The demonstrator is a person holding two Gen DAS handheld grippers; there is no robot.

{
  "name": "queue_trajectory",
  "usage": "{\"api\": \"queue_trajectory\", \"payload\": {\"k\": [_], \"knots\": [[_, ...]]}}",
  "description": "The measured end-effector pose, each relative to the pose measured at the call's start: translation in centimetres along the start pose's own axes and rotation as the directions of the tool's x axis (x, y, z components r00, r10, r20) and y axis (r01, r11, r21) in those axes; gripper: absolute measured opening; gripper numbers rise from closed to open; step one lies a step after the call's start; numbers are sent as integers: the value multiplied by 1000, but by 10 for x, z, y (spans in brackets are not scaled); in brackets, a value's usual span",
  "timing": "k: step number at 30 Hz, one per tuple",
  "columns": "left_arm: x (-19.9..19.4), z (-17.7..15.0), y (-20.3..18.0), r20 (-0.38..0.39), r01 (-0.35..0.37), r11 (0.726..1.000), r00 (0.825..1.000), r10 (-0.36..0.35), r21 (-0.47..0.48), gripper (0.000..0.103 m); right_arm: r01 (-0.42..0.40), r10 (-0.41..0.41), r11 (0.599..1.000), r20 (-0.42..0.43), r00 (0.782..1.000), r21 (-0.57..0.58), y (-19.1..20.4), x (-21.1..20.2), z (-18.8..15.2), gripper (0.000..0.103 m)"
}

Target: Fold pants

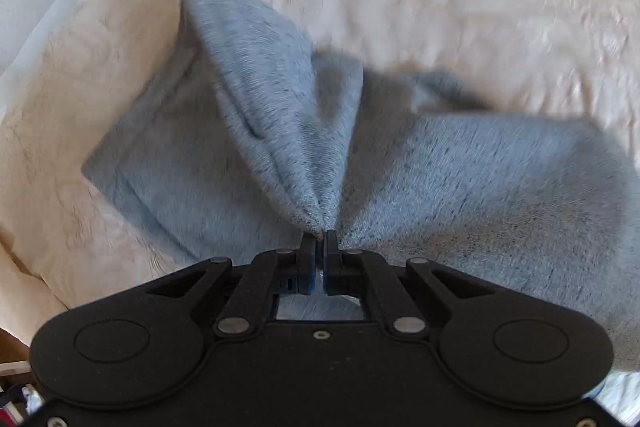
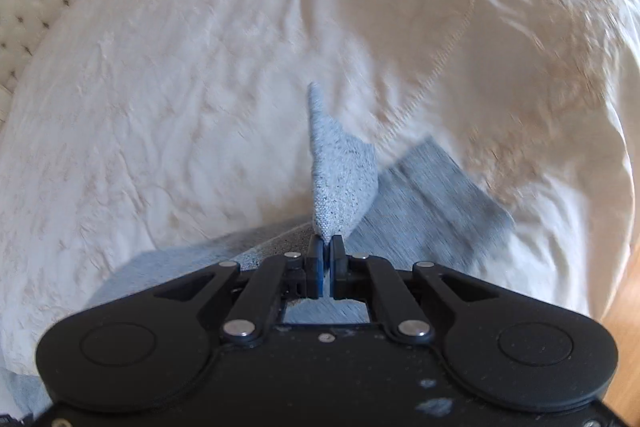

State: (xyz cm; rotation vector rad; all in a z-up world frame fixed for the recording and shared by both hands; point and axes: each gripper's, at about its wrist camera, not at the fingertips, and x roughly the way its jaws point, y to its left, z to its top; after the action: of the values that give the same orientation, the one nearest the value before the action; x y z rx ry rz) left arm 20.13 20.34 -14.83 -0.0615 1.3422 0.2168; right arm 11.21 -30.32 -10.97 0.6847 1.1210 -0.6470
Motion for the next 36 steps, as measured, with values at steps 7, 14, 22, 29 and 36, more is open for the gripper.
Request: {"api": "queue_trajectory", "payload": {"k": [7, 14, 22, 29, 36], "knots": [[28, -3, -6, 3, -1, 1000, 1000, 1, -9, 4, 133, -134, 991, -69, 989, -20, -16, 52, -50, 3], [17, 7, -14, 57, 15, 998, 998, -18, 58, 4, 67, -67, 998, 76, 995, 3, -14, 7, -39, 3], [40, -10, -4, -43, -13, 999, 999, 15, 43, 6, 68, -64, 997, -86, 994, 43, -52, 26, -48, 13], [-1, -27, -8, 10, -75, 996, 997, 76, -43, 14, -32, 36, 996, 54, 998, -84, -68, 12, 14, 22], [-31, -39, -50, 116, -109, 993, 987, 113, -36, 14, -67, 87, 951, 51, 995, -303, -71, 50, 60, 24]]}}
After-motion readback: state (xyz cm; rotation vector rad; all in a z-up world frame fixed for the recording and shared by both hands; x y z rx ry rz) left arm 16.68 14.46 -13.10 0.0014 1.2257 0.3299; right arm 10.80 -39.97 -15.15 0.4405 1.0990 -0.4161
